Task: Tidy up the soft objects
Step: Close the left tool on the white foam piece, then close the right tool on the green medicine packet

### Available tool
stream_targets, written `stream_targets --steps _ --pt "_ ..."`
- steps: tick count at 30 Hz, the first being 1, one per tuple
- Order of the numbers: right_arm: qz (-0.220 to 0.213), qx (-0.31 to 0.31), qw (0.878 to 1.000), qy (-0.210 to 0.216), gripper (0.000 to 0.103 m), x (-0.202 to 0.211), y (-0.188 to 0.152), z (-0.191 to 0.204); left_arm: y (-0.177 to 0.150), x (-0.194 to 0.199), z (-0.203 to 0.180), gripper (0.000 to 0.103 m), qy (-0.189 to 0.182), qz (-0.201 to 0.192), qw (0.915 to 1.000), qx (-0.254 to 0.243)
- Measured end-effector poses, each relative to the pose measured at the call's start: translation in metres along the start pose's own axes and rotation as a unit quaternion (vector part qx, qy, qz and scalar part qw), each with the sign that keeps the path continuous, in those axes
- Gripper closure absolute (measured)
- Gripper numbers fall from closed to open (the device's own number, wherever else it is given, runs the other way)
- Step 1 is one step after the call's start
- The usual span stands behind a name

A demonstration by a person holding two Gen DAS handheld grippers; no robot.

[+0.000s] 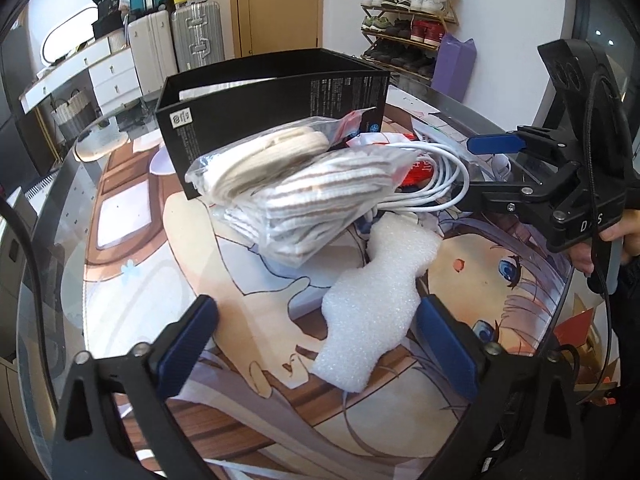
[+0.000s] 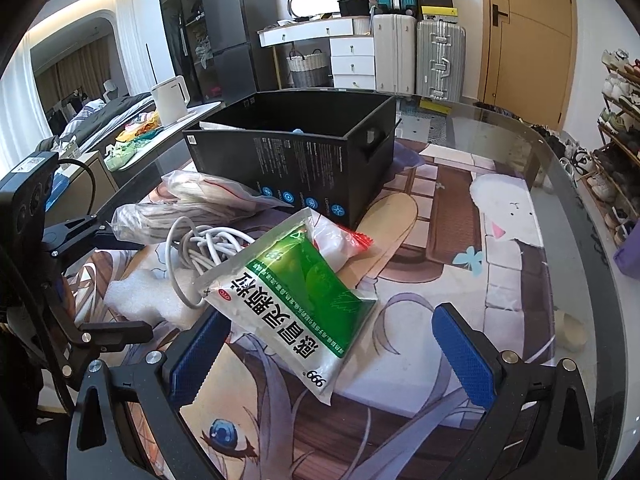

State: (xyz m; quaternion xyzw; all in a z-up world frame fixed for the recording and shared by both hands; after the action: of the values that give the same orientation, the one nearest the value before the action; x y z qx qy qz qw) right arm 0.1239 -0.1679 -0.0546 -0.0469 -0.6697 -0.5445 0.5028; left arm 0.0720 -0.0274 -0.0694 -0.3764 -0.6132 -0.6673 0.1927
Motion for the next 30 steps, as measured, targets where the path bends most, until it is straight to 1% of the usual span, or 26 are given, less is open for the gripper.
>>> stream_targets --steps 2,4,7,9,11,13,19,30 --pt "-0.001 -0.001 1.0 0.002 0.001 0.001 0.0 0.0 0.0 0.001 -0.003 0.014 -0.001 -0.002 1.0 -0.006" --pt "-0.002 -0.003 1.0 0.005 0.001 0.001 0.001 0.0 0.0 0.003 -0.007 0.018 -0.007 -0.004 0.9999 -0.014" --pt "-0.006 -0.008 1.0 0.01 0.001 0.002 0.001 -0.001 0.0 0.005 -0.011 0.028 -0.013 -0.007 0.9997 -0.021" --pt "-0.008 -0.018 1.0 0.019 0.001 0.003 0.002 -0.002 0.0 0.007 -0.012 0.037 -0.016 -0.01 0.9995 -0.025" --pt "-0.009 -0.022 1.0 0.018 0.001 0.004 0.002 -0.003 0.0 0.01 -0.013 0.052 -0.02 -0.012 0.9994 -0.027" --pt "-0.009 -0.023 1.0 0.019 0.001 0.003 0.002 -0.003 0.0 0.011 -0.012 0.059 -0.023 -0.013 0.9993 -0.026" --pt "-0.006 -0.012 1.0 0.025 0.001 0.002 0.002 -0.001 0.0 0.012 -0.014 0.061 -0.03 -0.012 0.999 -0.03" --pt "0.013 0.015 0.998 0.057 0.001 -0.012 0.009 0.003 -0.006 0.02 -0.007 0.061 -0.027 -0.014 0.9993 -0.023"
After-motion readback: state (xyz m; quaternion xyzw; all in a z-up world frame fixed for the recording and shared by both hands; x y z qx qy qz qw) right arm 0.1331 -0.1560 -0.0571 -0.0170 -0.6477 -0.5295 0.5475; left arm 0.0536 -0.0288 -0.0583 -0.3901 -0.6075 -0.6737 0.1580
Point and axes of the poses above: each gripper's, at about its wrist camera, not at the fingertips, and x roughly against the way its jaws point, z to its left, y to its top, the point moved 6 cm from there along -x, roughly the way its jaws point, and after that the axes turned 3 degrees about -z, right-handed, at the moved point
